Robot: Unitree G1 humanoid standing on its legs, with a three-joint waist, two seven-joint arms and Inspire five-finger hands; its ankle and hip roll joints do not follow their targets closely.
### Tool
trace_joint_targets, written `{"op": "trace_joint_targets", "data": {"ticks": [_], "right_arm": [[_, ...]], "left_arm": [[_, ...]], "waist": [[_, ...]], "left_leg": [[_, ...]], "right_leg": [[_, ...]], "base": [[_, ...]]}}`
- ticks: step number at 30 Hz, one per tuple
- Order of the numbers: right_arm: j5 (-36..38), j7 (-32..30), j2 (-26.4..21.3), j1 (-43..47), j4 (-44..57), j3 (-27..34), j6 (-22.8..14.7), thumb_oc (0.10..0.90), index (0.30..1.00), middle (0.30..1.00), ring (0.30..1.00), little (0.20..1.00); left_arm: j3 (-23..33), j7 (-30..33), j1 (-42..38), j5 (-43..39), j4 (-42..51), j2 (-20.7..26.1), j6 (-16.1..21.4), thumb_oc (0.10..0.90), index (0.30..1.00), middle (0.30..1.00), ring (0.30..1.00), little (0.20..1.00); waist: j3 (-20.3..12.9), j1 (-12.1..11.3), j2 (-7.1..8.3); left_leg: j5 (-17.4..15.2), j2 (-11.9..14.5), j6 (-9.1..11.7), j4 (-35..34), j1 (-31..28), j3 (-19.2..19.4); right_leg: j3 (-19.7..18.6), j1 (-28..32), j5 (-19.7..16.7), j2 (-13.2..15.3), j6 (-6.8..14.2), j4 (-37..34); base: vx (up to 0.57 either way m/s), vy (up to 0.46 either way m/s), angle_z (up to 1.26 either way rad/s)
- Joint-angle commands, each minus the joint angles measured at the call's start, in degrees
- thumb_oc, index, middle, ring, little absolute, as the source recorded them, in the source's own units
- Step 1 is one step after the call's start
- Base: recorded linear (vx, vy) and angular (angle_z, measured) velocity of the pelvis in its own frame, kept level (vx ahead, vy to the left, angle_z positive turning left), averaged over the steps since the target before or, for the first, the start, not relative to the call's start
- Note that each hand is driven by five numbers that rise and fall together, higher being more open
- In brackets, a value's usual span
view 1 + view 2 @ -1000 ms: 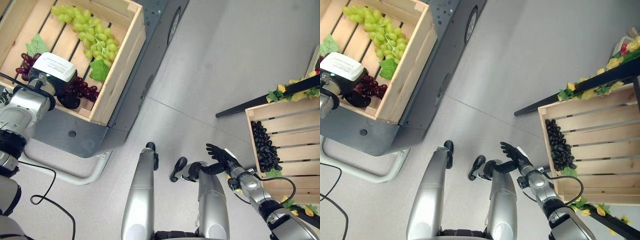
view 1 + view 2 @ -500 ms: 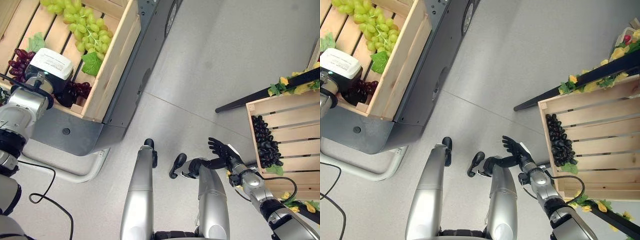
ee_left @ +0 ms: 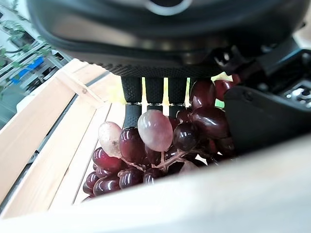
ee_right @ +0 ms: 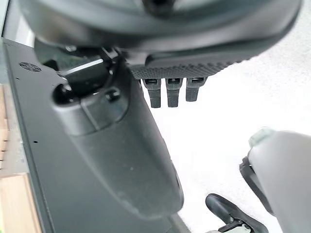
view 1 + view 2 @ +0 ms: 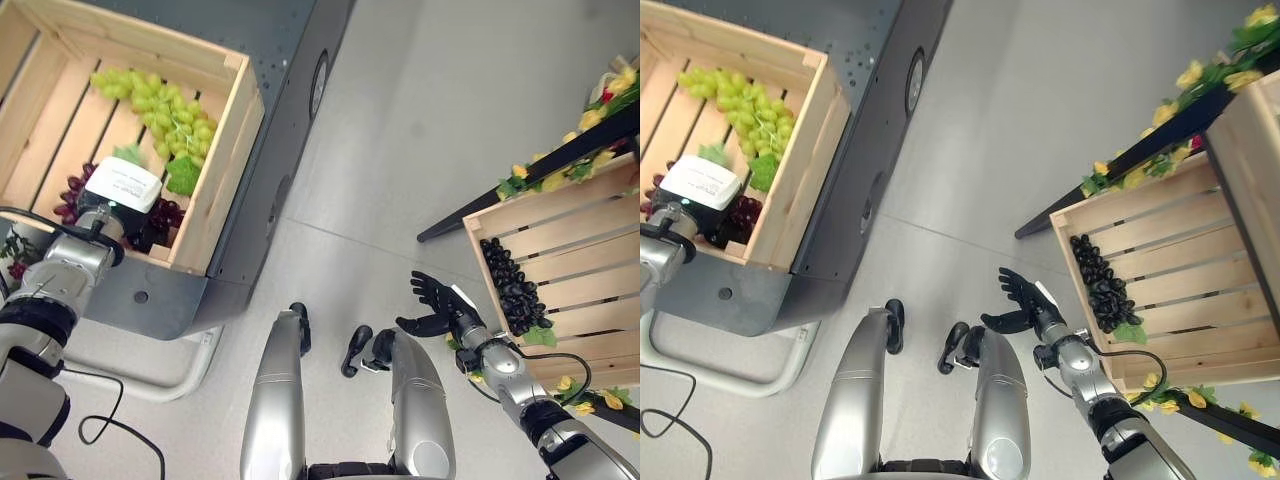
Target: Pick up the fruits from the basket on one side to the basket on the other side
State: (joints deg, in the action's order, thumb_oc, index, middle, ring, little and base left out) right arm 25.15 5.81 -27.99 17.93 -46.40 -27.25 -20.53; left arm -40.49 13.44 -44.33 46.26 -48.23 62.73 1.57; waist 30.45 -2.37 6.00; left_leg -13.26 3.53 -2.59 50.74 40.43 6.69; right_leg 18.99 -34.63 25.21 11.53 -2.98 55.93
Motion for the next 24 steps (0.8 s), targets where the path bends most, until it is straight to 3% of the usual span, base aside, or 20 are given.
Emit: {"op": "trace_joint_targets", "data": {"ticks": [1,8,9,17,21,24], "right_arm": [[0.1,-0.2,-3.2,-1.8,3.7,5.1,-2.4,0.8,0.9,0.9,0.9,0.9],[-1.9,-1.7,-1.5,-4.2,6.9,5.0,-1.7,0.8,0.9,0.9,0.9,0.9],[-2.3,-2.2,-1.0,-4.9,7.9,4.8,-1.4,0.8,0.9,0.9,0.9,0.9],[-5.5,-3.9,1.5,-10.0,14.2,4.9,-1.6,0.8,0.9,0.9,0.9,0.9],[-5.4,-4.4,1.7,-10.7,15.7,4.8,-1.5,0.8,0.9,0.9,0.9,0.9],[-5.0,-6.5,3.0,-11.5,18.6,4.3,-2.2,0.8,0.9,0.9,0.9,0.9]], "left_arm": [[9.1,6.0,4.4,-16.0,-4.4,2.9,-2.8,0.4,0.3,0.3,0.3,0.3],[22.3,14.1,10.9,-30.3,-5.2,-0.1,1.0,0.4,0.3,0.3,0.3,0.3],[25.6,14.9,12.1,-36.2,-4.9,-1.0,2.2,0.4,0.3,0.3,0.3,0.3],[41.2,12.4,16.1,-57.5,0.6,-5.1,8.4,0.4,0.3,0.3,0.3,0.3],[42.6,11.5,16.2,-60.5,2.3,-5.4,9.3,0.4,0.3,0.3,0.3,0.3],[44.2,10.1,16.2,-67.7,6.1,-6.2,12.6,0.4,0.3,0.3,0.3,0.3]], "waist": [[-0.7,-2.2,-3.65],[-2.4,-2.2,-4.45],[-3.1,-2.0,-4.53],[-7.3,-1.4,-5.24],[-8.1,-1.2,-5.56],[-10.1,-1.2,-6.8]], "left_leg": [[-5.8,-1.6,-0.5,-5.8,-10.6,1.8],[-4.3,-2.2,-0.3,-11.0,-15.9,1.9],[-4.1,-2.4,-0.4,-12.2,-17.0,1.9],[-3.3,-3.7,-0.9,-19.2,-24.0,1.7],[-3.1,-3.9,-1.0,-20.8,-25.4,1.7],[-2.5,-4.5,-1.1,-24.3,-28.9,1.4]], "right_leg": [[0.4,6.9,-4.0,0.4,2.8,-5.5],[0.0,11.4,-5.2,0.4,3.2,-9.7],[0.0,12.3,-5.5,0.4,3.4,-10.7],[-0.4,17.8,-7.5,0.6,4.9,-16.8],[-0.4,19.0,-8.1,0.6,5.4,-18.2],[-0.6,22.1,-9.5,0.5,6.5,-21.9]], "base": [[0.0,0.004,-0.07],[0.01,-0.01,-0.02],[0.05,-0.026,-0.01],[0.07,-0.036,0.01],[0.05,-0.036,0.0],[0.06,-0.083,0.02]]}}
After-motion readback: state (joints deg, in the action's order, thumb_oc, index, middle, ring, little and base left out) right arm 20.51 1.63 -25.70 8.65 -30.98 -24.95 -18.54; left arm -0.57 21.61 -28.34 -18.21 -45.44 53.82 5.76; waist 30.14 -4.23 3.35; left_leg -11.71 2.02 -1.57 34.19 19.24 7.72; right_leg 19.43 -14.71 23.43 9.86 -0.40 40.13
